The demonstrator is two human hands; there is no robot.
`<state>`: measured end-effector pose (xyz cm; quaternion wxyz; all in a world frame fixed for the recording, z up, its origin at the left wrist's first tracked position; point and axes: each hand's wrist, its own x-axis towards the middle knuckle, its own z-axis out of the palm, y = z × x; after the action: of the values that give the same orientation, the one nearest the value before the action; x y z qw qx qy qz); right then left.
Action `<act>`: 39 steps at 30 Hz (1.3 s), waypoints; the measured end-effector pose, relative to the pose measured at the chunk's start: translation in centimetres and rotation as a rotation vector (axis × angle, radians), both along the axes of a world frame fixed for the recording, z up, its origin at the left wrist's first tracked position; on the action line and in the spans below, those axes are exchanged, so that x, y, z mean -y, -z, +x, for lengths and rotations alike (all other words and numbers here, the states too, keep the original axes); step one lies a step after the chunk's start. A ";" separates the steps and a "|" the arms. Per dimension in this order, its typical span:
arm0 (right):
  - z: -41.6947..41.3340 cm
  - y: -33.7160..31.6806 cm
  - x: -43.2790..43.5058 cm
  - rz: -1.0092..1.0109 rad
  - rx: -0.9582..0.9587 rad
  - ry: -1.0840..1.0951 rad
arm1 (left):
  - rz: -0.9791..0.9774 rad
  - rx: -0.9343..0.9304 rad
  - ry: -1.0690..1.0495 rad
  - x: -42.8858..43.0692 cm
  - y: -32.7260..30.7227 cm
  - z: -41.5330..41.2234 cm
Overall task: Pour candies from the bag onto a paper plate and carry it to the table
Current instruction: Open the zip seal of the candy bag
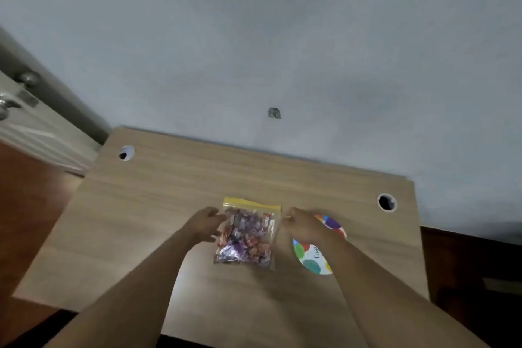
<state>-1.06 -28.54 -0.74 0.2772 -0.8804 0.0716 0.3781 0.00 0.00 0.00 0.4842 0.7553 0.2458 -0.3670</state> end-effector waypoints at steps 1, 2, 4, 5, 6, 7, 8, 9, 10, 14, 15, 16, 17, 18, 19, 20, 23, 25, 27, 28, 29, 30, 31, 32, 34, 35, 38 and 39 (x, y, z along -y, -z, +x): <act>-0.4 0.7 -0.6 0.044 -0.022 0.025 | -0.024 -0.032 -0.061 0.4 0.4 -0.3; -0.8 0.5 -1.2 0.085 -0.062 0.052 | -0.070 -0.061 -0.152 0.4 1.0 -0.6; -2.1 0.9 -2.4 0.148 -0.128 0.079 | -0.123 -0.098 -0.261 0.9 2.6 -2.1; -2.4 1.7 -2.9 0.163 -0.141 0.099 | -0.133 -0.113 -0.285 1.0 3.5 -2.9; -2.4 2.1 -3.3 0.165 -0.170 0.144 | -0.138 -0.098 -0.305 1.2 3.8 -3.5; -2.3 3.1 -3.5 0.171 -0.195 0.200 | -0.139 -0.078 -0.329 1.5 4.1 -4.0; -2.1 3.9 -3.8 0.173 -0.225 0.248 | -0.147 -0.056 -0.376 1.7 4.6 -4.4; -1.9 5.0 -4.0 0.196 -0.240 0.300 | -0.171 -0.045 -0.415 1.8 5.2 -4.7; -1.9 5.9 -4.2 0.234 -0.272 0.350 | -0.218 -0.043 -0.446 2.0 5.6 -5.0; -1.8 9.1 -3.8 0.387 -0.321 0.483 | -0.312 -0.039 -0.438 2.4 6.1 -5.5; -1.9 8.5 -3.9 0.380 -0.326 0.484 | -0.312 -0.037 -0.436 2.4 6.3 -5.7; -1.9 7.9 -3.9 0.391 -0.315 0.477 | -0.306 -0.029 -0.436 2.5 6.3 -5.8; -2.1 8.0 -3.6 0.373 -0.300 0.436 | -0.284 -0.021 -0.434 2.6 6.3 -6.1; -2.3 7.5 -3.2 0.338 -0.251 0.381 | -0.247 -0.004 -0.420 2.6 6.4 -6.3; -2.5 6.4 -3.2 0.277 -0.183 0.344 | -0.197 0.024 -0.400 2.5 6.7 -6.5; -2.7 5.6 -3.0 0.199 -0.115 0.326 | -0.155 0.055 -0.377 2.7 6.4 -6.6; -2.6 3.3 -2.1 0.068 0.098 0.262 | -0.110 0.213 -0.279 3.3 5.0 -6.9; -2.5 1.2 -1.5 0.083 0.218 0.134 | -0.069 0.345 -0.167 3.4 4.7 -7.2; -2.6 -1.0 -1.0 0.121 0.251 -0.028 | -0.006 0.438 -0.040 3.4 4.3 -7.7; -2.9 -1.8 -0.7 0.125 0.233 -0.110 | 0.040 0.468 -0.002 3.5 3.9 -8.1; -3.2 -2.6 -0.5 0.120 0.188 -0.167 | 0.067 0.499 0.022 3.6 3.6 -8.5; -3.7 -3.1 -0.4 0.123 0.139 -0.186 | 0.081 0.518 0.032 3.7 3.1 -8.9; -4.2 -3.5 -0.2 0.120 0.116 -0.190 | 0.079 0.547 0.042 3.8 2.7 -9.4; -4.7 -3.8 -0.1 0.127 0.121 -0.189 | 0.077 0.568 0.049 3.8 2.4 -9.9; -5.6 -4.5 0.0 0.137 0.167 -0.188 | 0.057 0.586 0.047 3.8 1.7 -10.9; -6.1 -4.8 0.0 0.142 0.188 -0.179 | 0.034 0.602 0.046 3.8 1.5 -11.3; -7.5 -5.5 -0.1 0.161 0.211 -0.135 | 0.002 0.628 0.007 4.0 0.6 -12.4; -7.9 -5.7 -0.2 0.167 0.209 -0.102 | 0.000 0.617 -0.052 4.1 0.3 -12.7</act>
<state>-8.99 -28.31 4.97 0.3359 -0.8914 -0.0342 0.3024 -12.66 -4.10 -0.34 0.5453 0.8244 0.1063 -0.1077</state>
